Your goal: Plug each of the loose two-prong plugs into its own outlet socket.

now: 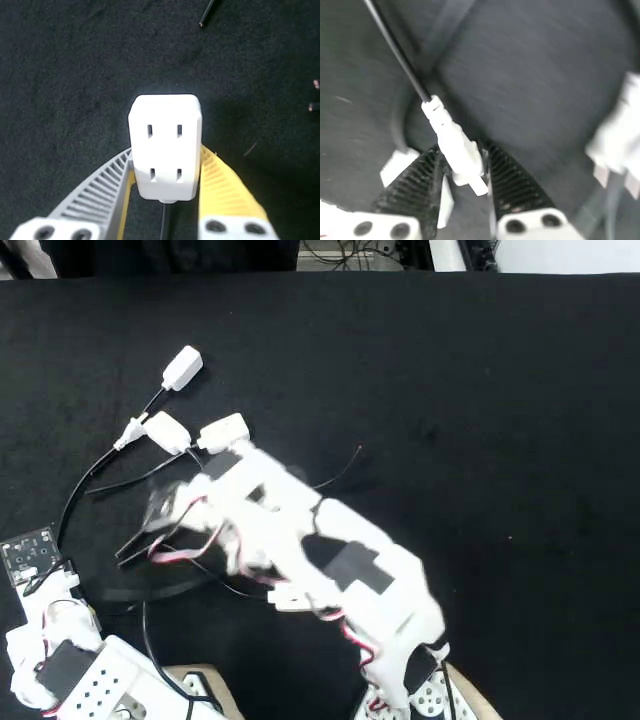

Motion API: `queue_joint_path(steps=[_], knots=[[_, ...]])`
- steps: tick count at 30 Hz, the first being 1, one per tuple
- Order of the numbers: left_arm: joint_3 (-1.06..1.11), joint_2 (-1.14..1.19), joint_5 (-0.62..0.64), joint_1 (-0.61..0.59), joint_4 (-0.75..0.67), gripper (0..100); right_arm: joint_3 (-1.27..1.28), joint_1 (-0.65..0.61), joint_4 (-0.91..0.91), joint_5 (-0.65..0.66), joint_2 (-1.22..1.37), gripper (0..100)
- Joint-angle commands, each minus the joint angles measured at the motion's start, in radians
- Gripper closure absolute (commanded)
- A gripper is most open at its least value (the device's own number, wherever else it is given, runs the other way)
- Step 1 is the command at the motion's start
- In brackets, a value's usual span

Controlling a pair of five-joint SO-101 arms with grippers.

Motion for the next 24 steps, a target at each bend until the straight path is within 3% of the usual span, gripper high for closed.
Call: queue_joint_path(steps=[1,5,10,15,21,24], knots=[[-0.004,-0.005,-0.009,0.015,0.000,93,-0.082,0.178,0.046,-0.069,-0.151,98.7],[-0.004,-0.005,-0.009,0.015,0.000,93,-0.082,0.319,0.118,-0.072,-0.255,98.7],[-0.004,-0.005,-0.009,0.015,0.000,93,0.054,0.422,0.041,-0.071,-0.255,98.7],[0.002,-0.005,-0.009,0.015,-0.002,93,0.214,0.470,-0.130,-0.071,-0.211,98.7],[0.005,-0.005,-0.011,0.015,-0.002,93,0.231,0.505,-0.075,0.011,-0.153,98.6],[0.005,-0.005,-0.011,0.015,-0.002,93,0.211,0.494,-0.078,-0.017,-0.099,98.5]])
